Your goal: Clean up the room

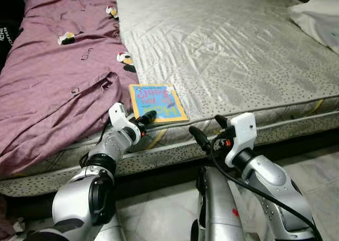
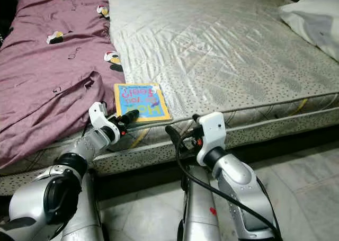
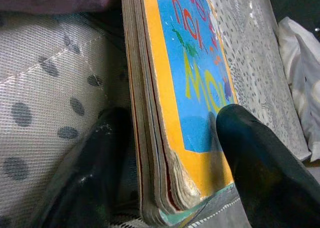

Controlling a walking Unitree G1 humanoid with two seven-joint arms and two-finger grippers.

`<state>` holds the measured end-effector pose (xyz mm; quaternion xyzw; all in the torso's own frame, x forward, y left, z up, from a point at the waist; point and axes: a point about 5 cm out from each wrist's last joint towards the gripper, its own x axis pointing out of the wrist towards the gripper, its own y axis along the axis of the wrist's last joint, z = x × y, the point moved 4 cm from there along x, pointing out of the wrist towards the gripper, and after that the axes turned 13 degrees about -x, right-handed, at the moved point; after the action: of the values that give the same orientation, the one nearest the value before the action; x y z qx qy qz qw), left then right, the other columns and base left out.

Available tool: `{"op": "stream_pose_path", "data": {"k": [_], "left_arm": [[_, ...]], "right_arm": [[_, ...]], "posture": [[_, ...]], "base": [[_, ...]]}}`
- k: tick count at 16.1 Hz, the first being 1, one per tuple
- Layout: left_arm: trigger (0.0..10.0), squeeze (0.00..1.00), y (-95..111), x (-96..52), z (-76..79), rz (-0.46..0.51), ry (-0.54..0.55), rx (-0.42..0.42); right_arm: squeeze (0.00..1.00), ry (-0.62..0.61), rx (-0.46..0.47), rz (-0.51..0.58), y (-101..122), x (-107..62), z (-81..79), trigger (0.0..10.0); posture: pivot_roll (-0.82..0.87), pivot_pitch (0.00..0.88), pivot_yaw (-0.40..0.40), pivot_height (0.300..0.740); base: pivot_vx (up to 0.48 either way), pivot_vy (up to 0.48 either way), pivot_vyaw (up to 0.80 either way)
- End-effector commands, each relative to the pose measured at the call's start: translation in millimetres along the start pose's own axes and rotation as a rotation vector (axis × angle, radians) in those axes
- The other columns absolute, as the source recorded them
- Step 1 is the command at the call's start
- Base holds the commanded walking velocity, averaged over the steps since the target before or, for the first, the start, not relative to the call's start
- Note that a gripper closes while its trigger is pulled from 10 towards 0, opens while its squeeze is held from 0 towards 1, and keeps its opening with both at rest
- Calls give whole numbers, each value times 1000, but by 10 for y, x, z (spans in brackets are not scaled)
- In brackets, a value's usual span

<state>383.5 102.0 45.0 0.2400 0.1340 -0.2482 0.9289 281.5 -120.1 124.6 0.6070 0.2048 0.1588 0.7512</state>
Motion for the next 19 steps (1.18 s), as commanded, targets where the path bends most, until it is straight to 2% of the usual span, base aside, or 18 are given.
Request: {"op": "stream_pose_path", "data": {"k": [1, 3, 6, 8, 13, 19], "left_arm": [[0, 0, -194, -24, -154, -70, 48, -53], [0, 0, -169, -16, -99, -74, 21, -69], [0, 0, -126, -6, -59, -64, 11, -63], [0, 0, -93, -7, -48, -57, 6, -67], [0, 0, -14, -26, -81, -24, 12, -54], [0, 0, 102, -3, 40, 24, -27, 79]], "right_arm": [[0, -25, -33, -1, 7, 0, 69, 10000], [0, -38, -16, -7, -23, -14, 110, 10000], [0, -54, -55, -14, -45, 13, 128, 10000], [0, -25, -80, -4, -25, 61, 70, 10000], [0, 30, -15, 47, 74, 112, 16, 10000], [0, 85, -45, 59, 98, 184, -65, 10000]], "posture": [[-198, 0, -16, 458], [-194, 0, -13, 458], [-187, 0, -14, 458], [-183, 0, -19, 458], [-172, 0, -27, 458], [-161, 0, -19, 458]], "base": [[0, 0, 0], [0, 0, 0], [0, 0, 0], [0, 0, 0], [0, 0, 0], [0, 0, 0]]}}
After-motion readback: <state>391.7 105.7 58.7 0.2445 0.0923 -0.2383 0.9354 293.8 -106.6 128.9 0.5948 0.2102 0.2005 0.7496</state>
